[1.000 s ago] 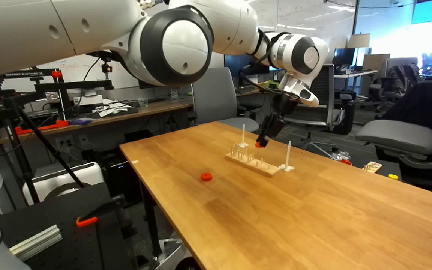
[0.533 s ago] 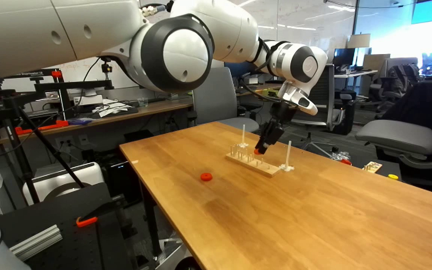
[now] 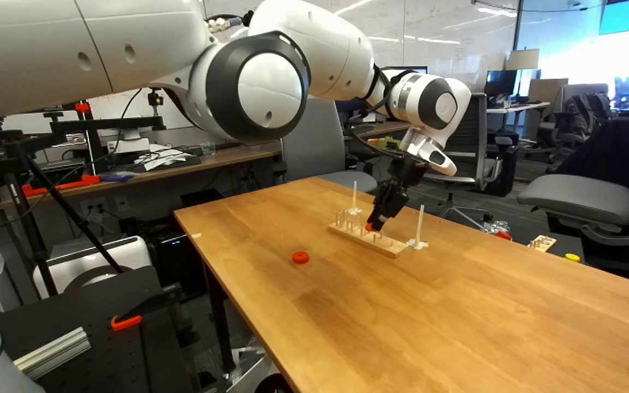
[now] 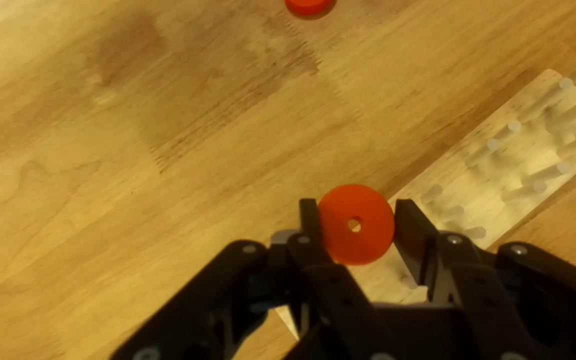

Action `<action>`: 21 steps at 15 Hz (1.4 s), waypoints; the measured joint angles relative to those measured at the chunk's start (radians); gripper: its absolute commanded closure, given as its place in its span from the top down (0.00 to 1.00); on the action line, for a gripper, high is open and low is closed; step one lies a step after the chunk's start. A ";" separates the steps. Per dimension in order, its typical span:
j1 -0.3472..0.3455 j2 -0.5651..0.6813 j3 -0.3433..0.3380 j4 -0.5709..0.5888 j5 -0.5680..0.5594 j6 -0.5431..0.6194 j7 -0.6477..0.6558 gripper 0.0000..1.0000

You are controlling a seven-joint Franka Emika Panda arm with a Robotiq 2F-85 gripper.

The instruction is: Put the orange ring on the wooden object

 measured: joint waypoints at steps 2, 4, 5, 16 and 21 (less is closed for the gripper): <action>0.007 0.003 0.000 0.000 0.000 0.011 0.000 0.17; 0.014 0.008 0.000 0.000 0.000 0.018 0.000 0.17; 0.017 0.011 0.000 0.000 0.000 0.022 0.000 0.17; 0.019 0.019 -0.001 0.001 0.000 0.057 0.001 0.17; 0.019 0.020 -0.004 0.001 0.000 0.067 0.001 0.17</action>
